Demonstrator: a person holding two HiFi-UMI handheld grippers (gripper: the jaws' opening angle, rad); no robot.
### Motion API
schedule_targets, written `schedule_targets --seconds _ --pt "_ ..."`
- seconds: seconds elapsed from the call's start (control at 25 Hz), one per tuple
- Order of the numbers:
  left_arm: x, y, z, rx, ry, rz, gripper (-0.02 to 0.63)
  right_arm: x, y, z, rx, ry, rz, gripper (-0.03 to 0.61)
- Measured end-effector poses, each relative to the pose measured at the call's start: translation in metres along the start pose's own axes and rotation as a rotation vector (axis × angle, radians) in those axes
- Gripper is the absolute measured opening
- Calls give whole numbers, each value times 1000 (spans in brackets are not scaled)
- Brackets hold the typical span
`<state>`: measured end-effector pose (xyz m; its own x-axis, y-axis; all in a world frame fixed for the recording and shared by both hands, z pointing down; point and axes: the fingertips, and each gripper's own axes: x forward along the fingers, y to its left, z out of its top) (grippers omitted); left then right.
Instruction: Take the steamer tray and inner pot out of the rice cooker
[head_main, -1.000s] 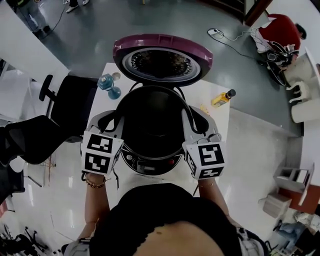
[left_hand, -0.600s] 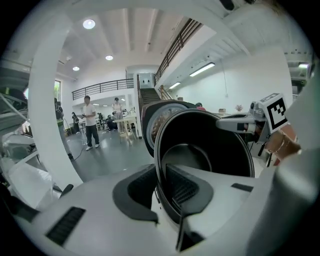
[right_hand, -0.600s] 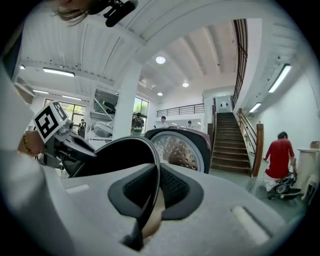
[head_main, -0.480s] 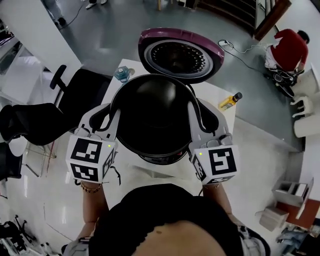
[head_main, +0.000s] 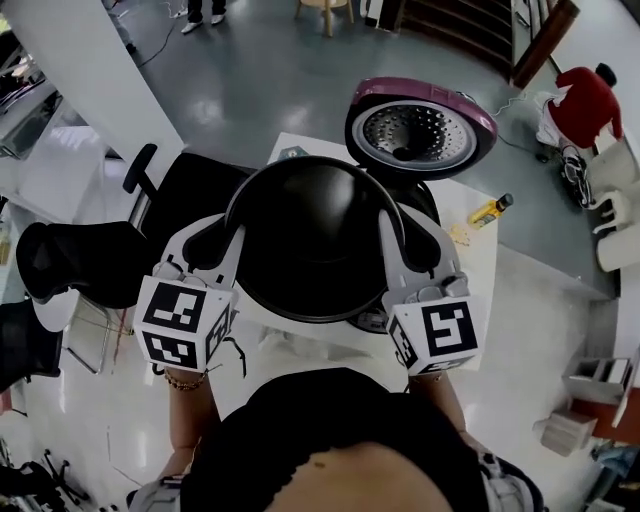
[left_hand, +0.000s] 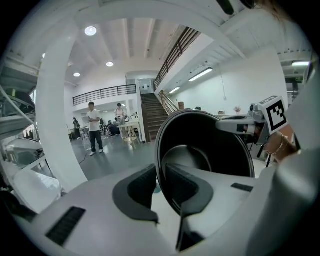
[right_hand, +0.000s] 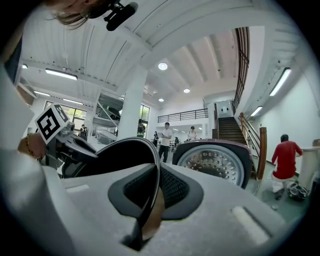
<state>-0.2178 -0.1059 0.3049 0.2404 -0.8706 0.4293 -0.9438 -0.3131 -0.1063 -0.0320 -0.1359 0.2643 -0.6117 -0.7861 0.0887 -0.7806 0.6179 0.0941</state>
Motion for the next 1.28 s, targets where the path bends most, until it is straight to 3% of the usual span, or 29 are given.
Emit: schedule_targets --seconds 0.28,0.52,0.72,0.96,1.28 --pt "-15 78 -34 22 48 -48 57 40 73 -13 59 20 -71 31" --pt "-11 109 -65 35 100 -127 57 57 107 -38 128 86 -150 29" --pt "0 121 -94 28 150 -191 57 66 123 -63 166 137 -196 31" --pt "22 123 -146 34 267 -272 57 69 140 -117 265 237 -252 31" --pt "66 114 -208 77 433 -392 54 67 150 -206 494 387 -333 31"
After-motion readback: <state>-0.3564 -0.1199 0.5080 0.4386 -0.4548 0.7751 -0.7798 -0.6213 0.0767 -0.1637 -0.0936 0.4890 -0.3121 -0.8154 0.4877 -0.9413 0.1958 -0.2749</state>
